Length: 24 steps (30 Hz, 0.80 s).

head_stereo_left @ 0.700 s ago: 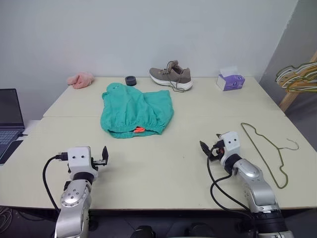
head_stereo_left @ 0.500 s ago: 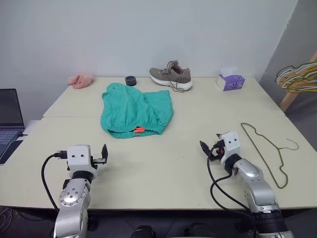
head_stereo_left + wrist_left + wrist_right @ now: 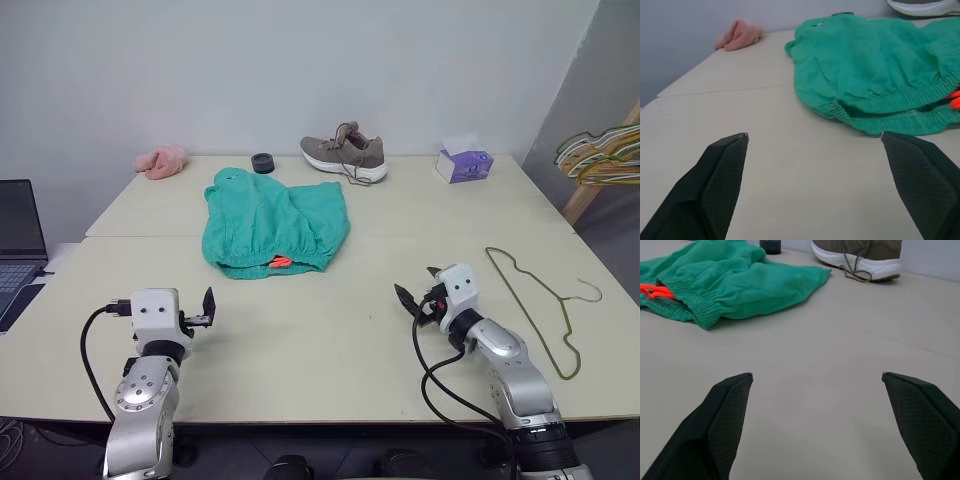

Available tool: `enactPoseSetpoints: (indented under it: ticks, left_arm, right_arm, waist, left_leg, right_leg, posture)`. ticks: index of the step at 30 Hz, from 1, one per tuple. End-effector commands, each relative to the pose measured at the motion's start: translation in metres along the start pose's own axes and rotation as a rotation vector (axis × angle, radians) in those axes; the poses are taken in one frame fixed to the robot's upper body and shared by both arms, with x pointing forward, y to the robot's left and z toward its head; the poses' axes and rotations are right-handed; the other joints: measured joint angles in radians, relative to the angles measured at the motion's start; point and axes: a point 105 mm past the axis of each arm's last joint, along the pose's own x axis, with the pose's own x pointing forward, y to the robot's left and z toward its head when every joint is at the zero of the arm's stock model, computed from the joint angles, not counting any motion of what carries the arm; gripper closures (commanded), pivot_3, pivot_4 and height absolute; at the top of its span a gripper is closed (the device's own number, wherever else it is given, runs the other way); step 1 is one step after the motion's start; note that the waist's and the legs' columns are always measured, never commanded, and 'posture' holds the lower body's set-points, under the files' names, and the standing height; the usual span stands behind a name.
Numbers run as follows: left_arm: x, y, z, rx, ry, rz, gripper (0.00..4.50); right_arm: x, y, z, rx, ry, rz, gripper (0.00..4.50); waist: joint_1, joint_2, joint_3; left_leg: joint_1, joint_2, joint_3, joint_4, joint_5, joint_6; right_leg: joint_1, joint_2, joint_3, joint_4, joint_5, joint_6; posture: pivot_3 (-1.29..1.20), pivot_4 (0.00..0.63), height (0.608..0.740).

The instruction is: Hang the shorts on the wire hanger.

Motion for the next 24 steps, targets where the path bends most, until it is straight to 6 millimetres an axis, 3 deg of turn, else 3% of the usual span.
enactPoseSetpoints:
  ticks: [1, 7, 14, 19, 24]
  left_arm:
    - [0.000, 0.009, 0.020, -0.022, -0.095, 0.014, 0.00]
    - [0.000, 0.005, 0.025, -0.044, -0.122, -0.043, 0.00]
    - [0.013, 0.007, 0.020, -0.152, -0.073, -0.053, 0.00]
    - [0.037, 0.004, 0.008, -0.133, 0.051, -0.068, 0.00]
    - [0.062, 0.001, 0.015, -0.131, 0.092, -0.114, 0.00]
  right_arm:
    - [0.002, 0.002, 0.022, -0.045, -0.075, 0.023, 0.08]
    - [0.004, 0.004, 0.027, -0.068, -0.077, 0.054, 0.08]
    - [0.004, 0.018, 0.050, -0.165, -0.119, 0.200, 0.08]
    - [0.003, 0.034, 0.057, -0.304, -0.099, 0.343, 0.08]
    - [-0.003, 0.045, 0.052, -0.447, -0.046, 0.469, 0.08]
  waist:
    - [0.001, 0.000, 0.000]
    - [0.001, 0.000, 0.000]
    - [-0.006, 0.000, 0.000]
    - [-0.015, -0.002, 0.000]
    - [-0.023, -0.005, 0.000]
  left_leg:
    - [0.000, 0.000, 0.000, 0.000, 0.000, 0.000]
    - [0.000, 0.000, 0.000, 0.000, 0.000, 0.000]
    - [0.000, 0.000, 0.000, 0.000, 0.000, 0.000]
    - [0.000, -0.001, 0.000, 0.001, 0.000, 0.000]
    - [0.000, -0.001, -0.001, 0.001, 0.000, 0.000]
  right_leg:
    - [0.000, 0.000, 0.000, 0.000, 0.000, 0.000]
    - [0.000, 0.000, 0.000, 0.000, 0.000, 0.000]
    - [0.000, 0.000, 0.000, 0.000, 0.000, 0.000]
    - [0.000, 0.000, -0.001, 0.000, 0.000, 0.001]
    - [0.000, 0.000, -0.001, 0.000, 0.001, 0.001]
  posture:
    - [-0.07, 0.000, 0.740]
    - [-0.08, 0.000, 0.740]
    - [-0.10, 0.000, 0.740]
    - [-0.11, 0.000, 0.740]
    - [-0.14, 0.000, 0.740]
